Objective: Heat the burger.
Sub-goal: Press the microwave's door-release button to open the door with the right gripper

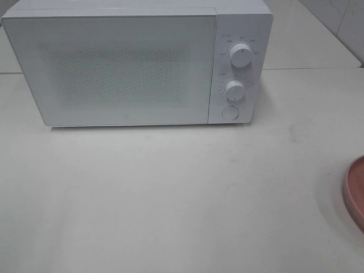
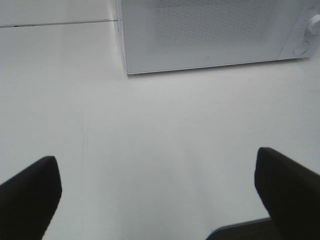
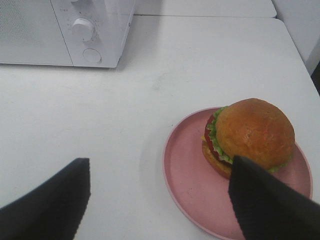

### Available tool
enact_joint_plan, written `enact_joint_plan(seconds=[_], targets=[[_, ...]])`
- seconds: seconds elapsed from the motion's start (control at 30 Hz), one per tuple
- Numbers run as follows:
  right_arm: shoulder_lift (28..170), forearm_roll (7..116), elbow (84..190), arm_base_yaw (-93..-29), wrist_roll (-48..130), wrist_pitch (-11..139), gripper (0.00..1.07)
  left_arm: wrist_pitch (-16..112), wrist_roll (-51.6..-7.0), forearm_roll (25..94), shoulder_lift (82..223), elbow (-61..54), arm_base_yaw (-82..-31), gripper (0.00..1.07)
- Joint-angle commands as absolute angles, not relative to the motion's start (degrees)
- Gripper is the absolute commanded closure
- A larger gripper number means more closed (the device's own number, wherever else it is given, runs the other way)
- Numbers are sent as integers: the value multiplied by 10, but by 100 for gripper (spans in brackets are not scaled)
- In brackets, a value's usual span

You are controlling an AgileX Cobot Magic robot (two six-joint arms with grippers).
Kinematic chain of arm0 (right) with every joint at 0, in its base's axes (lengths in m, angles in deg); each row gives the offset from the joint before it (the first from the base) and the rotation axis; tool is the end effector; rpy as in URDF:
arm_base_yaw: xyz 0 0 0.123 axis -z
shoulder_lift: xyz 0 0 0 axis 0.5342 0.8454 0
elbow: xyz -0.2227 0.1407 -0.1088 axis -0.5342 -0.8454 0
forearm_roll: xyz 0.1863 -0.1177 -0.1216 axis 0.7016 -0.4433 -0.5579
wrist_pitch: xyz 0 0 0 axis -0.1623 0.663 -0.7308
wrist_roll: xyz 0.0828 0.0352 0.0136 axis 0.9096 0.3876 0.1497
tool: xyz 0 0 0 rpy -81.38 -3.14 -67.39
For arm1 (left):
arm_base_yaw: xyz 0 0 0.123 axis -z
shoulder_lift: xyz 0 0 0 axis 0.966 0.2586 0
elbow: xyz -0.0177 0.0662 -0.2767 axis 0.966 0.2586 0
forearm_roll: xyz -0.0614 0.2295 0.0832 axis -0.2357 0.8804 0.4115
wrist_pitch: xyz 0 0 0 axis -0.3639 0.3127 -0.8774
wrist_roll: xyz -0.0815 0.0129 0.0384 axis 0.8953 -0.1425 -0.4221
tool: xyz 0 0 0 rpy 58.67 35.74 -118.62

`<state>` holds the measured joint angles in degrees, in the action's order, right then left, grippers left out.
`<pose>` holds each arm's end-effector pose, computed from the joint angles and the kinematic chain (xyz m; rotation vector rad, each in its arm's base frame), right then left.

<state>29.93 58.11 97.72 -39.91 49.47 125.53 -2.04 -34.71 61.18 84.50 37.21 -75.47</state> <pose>-0.0031 -0.0054 0.2810 -0.0626 1.9903 0.0556 -0.0066 -0.0181 0.2829 0.1671 2.0245 -0.1685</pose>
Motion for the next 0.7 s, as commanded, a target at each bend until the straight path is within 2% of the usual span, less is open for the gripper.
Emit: enact_joint_plan(seconds=[0.03, 0.7], targets=[[284, 581, 977, -398, 498, 1246, 32, -21, -344, 610, 844, 373, -757, 9], [288, 581, 988, -398, 499, 1238, 32, -21, -344, 610, 844, 373, -757, 9]])
